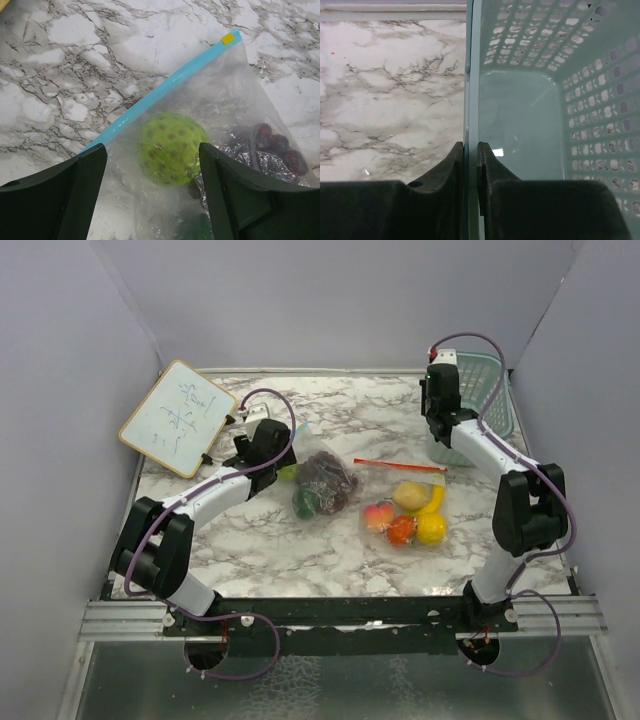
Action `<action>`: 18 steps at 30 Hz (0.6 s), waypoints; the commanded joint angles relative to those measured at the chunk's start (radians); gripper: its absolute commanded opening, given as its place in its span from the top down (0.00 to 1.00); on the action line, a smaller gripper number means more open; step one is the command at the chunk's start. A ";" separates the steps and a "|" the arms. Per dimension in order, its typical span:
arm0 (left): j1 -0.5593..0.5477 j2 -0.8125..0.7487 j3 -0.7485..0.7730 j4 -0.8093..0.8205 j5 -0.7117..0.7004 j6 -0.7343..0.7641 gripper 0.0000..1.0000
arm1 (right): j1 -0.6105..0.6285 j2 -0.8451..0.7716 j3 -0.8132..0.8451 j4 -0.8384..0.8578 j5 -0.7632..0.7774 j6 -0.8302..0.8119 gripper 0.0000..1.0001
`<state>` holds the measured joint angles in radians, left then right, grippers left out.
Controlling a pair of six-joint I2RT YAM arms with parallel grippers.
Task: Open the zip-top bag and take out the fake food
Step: Move the bin to the center of the board.
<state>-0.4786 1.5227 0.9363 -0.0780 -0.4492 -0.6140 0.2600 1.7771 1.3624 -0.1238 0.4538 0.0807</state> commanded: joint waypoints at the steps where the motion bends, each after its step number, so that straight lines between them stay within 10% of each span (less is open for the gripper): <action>1: 0.011 -0.009 -0.012 0.028 0.019 0.043 0.23 | -0.040 -0.073 -0.061 0.075 -0.100 -0.176 0.87; 6: 0.014 -0.005 -0.012 0.032 0.045 0.032 0.23 | -0.056 -0.073 -0.053 0.083 -0.133 -0.257 0.82; 11: 0.014 -0.001 -0.012 0.038 0.054 0.028 0.22 | -0.057 -0.122 -0.076 0.110 -0.169 -0.275 0.52; 18: 0.015 -0.058 -0.060 0.122 0.130 0.083 0.03 | -0.056 -0.265 -0.089 0.068 -0.226 -0.203 0.34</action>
<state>-0.4683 1.5219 0.9298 -0.0414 -0.3897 -0.5739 0.2058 1.6207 1.2655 -0.0666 0.2985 -0.1616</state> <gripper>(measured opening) 0.914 0.631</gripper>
